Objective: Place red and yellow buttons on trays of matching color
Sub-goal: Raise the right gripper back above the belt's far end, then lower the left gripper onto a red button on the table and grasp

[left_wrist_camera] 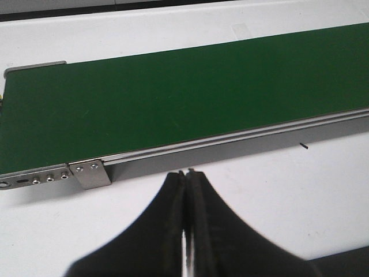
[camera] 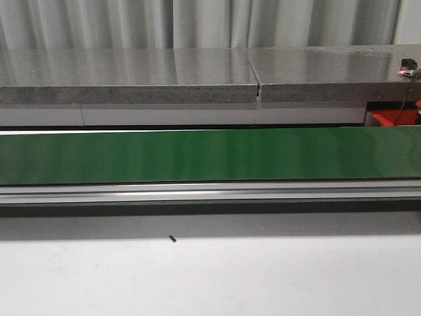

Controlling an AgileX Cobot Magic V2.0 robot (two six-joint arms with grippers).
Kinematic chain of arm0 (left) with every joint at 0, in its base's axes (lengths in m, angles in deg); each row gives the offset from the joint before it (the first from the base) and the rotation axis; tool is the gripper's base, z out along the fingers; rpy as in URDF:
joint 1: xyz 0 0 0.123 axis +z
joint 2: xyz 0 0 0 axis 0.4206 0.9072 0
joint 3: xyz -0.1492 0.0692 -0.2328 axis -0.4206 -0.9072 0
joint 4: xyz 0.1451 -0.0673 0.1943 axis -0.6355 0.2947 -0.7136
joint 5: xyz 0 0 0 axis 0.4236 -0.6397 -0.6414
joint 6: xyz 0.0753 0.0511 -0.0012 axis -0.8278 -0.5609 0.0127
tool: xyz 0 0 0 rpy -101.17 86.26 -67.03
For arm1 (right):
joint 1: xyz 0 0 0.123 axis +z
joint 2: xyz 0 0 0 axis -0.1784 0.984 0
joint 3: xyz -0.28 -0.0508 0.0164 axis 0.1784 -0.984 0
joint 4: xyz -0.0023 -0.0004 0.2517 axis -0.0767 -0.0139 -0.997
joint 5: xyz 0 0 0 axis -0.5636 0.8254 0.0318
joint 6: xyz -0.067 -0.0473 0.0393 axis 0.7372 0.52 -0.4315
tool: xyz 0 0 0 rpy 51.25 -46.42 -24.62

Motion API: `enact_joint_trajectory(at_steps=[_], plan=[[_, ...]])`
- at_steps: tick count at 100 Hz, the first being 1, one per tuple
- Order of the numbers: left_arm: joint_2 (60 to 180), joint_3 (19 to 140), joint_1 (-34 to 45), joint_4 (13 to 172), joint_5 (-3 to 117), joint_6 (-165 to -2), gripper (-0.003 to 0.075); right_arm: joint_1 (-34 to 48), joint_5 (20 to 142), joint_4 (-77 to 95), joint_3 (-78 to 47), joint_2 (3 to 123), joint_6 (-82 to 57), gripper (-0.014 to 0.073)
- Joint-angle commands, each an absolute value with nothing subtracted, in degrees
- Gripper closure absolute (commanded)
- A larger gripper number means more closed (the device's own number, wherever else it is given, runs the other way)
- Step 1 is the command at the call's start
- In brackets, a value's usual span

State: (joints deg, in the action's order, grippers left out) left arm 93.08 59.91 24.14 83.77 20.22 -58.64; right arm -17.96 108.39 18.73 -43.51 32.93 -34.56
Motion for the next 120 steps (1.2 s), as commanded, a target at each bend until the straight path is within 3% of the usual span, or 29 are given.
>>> enact_joint_trajectory(at_steps=[1,97,120], plan=[[93.32,61.40,23.68,85.26,23.58,-58.70,0.0741,-18.09,104.95,19.02,-42.07,32.98,-34.56,0.0660],[93.32,61.40,23.68,85.37,23.83,-58.70,0.0741,-18.09,104.95,19.02,-42.07,32.98,-34.56,0.0660],[93.45,61.62,24.28,82.75,29.59,-57.77,0.0741,-18.09,104.95,19.02,-42.07,32.98,-34.56,0.0660]])
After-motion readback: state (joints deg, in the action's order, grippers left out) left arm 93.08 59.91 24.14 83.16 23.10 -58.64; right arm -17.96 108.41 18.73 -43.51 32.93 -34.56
